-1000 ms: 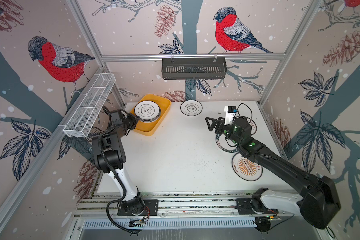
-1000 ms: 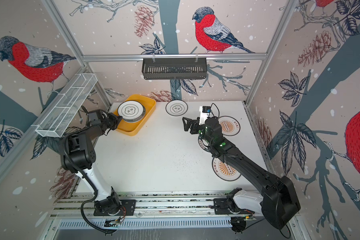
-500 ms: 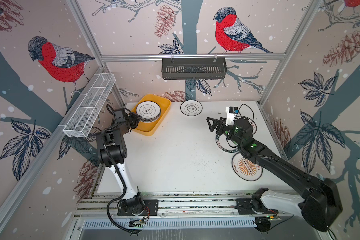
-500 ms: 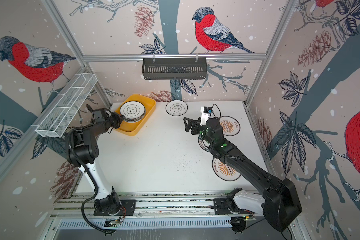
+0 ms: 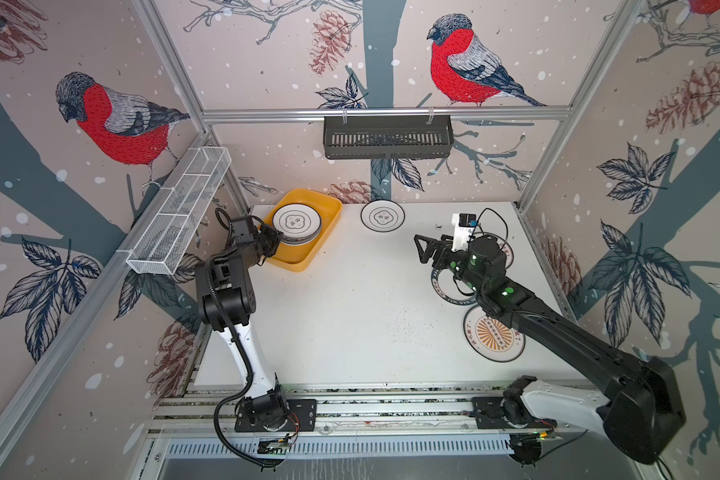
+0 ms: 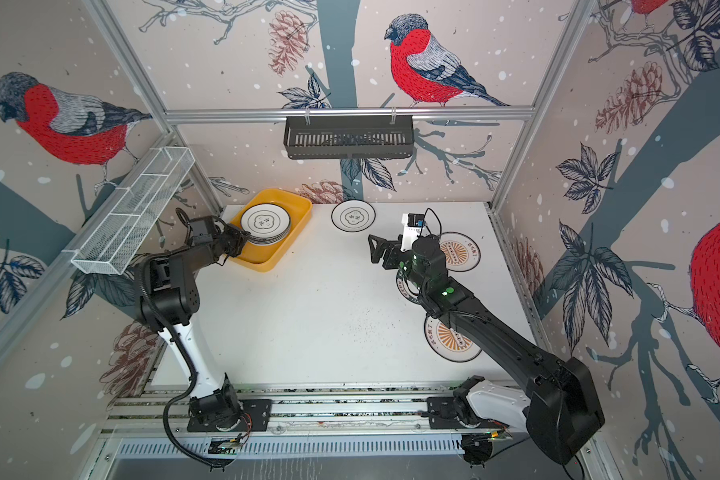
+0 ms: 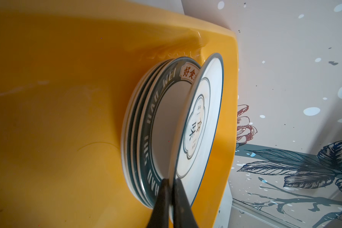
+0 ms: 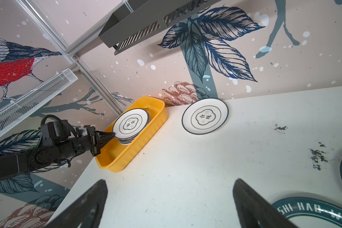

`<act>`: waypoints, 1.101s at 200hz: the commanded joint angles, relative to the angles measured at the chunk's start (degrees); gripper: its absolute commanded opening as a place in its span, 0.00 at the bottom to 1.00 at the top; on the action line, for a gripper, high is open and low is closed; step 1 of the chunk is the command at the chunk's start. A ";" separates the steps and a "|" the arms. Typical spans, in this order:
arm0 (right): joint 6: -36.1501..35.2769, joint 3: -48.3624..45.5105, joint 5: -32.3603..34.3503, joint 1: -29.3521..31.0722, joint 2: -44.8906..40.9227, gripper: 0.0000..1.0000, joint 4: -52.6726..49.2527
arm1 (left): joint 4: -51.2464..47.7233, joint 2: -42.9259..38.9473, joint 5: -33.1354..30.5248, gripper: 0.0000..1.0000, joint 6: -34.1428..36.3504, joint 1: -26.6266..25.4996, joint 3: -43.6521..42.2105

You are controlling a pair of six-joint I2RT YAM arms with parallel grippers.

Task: Place the plates into the plastic bin on the countertop
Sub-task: 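Lower the white plate into the bin against the stacked plates with the left gripper, then tip the white plate down onto the stack and open the left gripper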

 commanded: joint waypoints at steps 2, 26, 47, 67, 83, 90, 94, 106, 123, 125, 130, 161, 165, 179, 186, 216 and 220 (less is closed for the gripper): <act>-0.25 -0.07 0.43 0.05 -0.34 1.00 0.67 | 1.52 0.37 -0.10 0.04 0.41 -0.12 0.69; -0.34 -0.09 0.51 0.01 -0.51 1.00 0.48 | 0.65 0.86 -0.10 0.09 0.93 -0.31 1.15; -0.25 -0.28 0.65 -0.03 -0.68 1.00 0.39 | -0.02 1.03 0.04 0.17 1.57 -0.55 1.59; -0.18 -0.37 0.65 -0.03 -0.74 1.00 0.38 | -2.34 1.12 -0.35 0.24 3.38 -0.96 2.94; -0.21 -0.44 0.65 -0.03 -0.77 1.00 0.39 | -4.15 1.12 -0.86 0.26 4.87 -1.24 4.03; -0.25 -0.46 0.59 -0.03 -0.92 1.00 0.39 | -5.31 1.19 -0.81 0.27 5.66 -1.35 4.60; -0.23 -0.50 0.53 -0.04 -0.94 1.00 0.39 | -6.02 1.28 -0.91 0.28 6.06 -1.43 4.93; -0.21 -0.63 0.56 -0.03 -1.03 1.00 0.35 | -8.52 1.52 -1.38 0.31 7.67 -1.68 6.33; -0.34 -0.89 0.55 -0.03 -1.36 1.00 0.38 | -12.90 2.09 -2.57 0.37 10.75 -2.12 9.08; -0.34 -0.89 0.52 -0.03 -1.38 1.00 0.39 | -13.49 2.16 -2.90 0.38 11.13 -2.14 9.42; -0.34 -0.94 0.52 -0.03 -1.43 1.00 0.35 | -14.86 2.31 -3.49 0.39 12.11 -2.30 10.21; -0.48 -1.64 0.72 -0.05 -2.18 1.00 0.38 | -22.19 3.33 -6.26 0.46 17.41 -2.62 14.15; -0.43 -1.73 0.74 -0.04 -2.29 1.00 0.39 | -23.15 3.55 -6.52 0.47 18.09 -2.67 14.72; -0.54 -1.95 0.78 -0.03 -2.60 1.00 0.35 | -26.33 4.23 -7.56 0.50 20.54 -2.98 16.43; -0.61 -2.04 0.79 -0.03 -2.75 1.00 0.30 | -27.34 4.37 -8.05 0.52 21.27 -3.03 16.98; -0.83 -2.38 0.83 -0.02 -3.23 1.00 0.17 | -29.73 4.73 -9.21 0.57 23.50 -3.11 17.85; -0.87 -2.39 0.82 -0.03 -3.32 1.00 0.13 | -29.86 4.68 -9.38 0.58 23.79 -3.11 17.89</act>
